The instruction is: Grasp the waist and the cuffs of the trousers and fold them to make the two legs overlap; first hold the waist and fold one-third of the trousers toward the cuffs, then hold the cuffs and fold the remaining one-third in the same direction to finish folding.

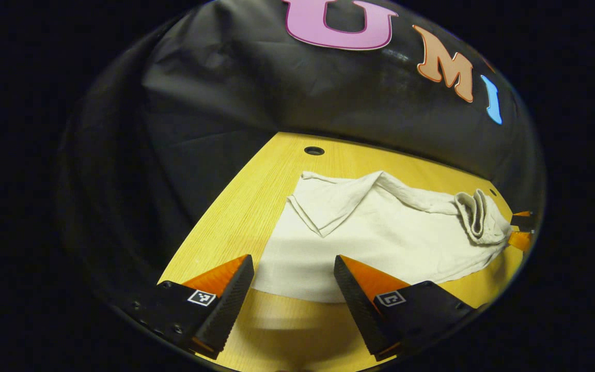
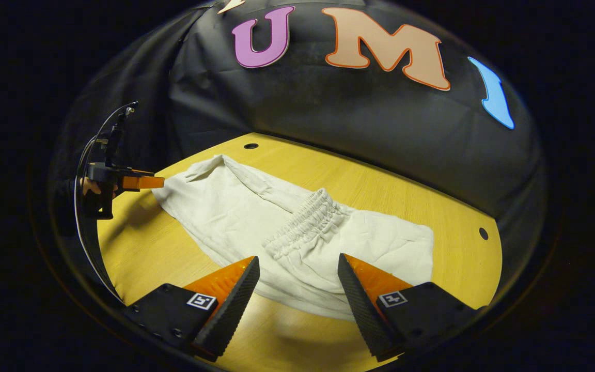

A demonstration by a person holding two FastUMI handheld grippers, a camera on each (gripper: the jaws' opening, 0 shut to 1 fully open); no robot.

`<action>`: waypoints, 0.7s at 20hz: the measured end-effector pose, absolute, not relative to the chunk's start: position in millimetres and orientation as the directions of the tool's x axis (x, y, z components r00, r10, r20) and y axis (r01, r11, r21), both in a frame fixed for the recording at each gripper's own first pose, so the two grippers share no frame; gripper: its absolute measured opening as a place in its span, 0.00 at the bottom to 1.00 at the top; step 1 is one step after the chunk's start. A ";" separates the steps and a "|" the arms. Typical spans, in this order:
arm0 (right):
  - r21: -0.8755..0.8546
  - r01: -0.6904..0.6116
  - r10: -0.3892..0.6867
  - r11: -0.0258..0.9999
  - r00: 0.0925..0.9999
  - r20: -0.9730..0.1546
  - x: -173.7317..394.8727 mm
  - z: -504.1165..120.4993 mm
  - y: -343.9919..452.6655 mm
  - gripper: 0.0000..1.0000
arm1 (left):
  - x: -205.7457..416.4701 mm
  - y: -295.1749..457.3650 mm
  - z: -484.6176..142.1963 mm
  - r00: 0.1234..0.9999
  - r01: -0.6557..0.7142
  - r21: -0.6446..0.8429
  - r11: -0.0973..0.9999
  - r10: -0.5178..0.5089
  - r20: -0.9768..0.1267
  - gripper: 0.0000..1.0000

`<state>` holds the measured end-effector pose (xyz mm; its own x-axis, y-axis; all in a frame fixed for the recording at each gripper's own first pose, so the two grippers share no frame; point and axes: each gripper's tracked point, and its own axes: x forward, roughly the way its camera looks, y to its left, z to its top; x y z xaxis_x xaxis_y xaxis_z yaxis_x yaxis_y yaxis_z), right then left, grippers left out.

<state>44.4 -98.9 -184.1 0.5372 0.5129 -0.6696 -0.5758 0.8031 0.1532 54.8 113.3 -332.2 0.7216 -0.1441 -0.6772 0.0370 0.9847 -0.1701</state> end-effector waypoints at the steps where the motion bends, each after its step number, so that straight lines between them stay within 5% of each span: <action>1: 0.152 -0.569 0.505 0.808 0.536 -0.676 42.3 -184.9 -100.9 0.98 | 55.4 113.1 -336.6 0.711 0.044 -0.163 0.986 -0.146 -0.688 0.96; 9: 0.129 -0.544 0.466 0.829 0.547 -0.695 41.4 -189.2 -106.8 0.98 | 61.3 106.4 -358.6 0.655 0.117 -0.118 0.986 -0.166 -0.737 0.95; 13: 0.142 -0.530 0.466 0.836 0.551 -0.692 41.7 -187.3 -109.0 0.98 | 61.6 90.9 -356.8 0.639 0.133 -0.124 0.983 -0.181 -0.747 0.69; 14: 0.143 -0.525 0.465 0.839 0.554 -0.691 42.1 -186.3 -110.3 0.98 | 63.8 88.1 -357.4 0.637 0.138 -0.119 0.983 -0.181 -0.750 0.53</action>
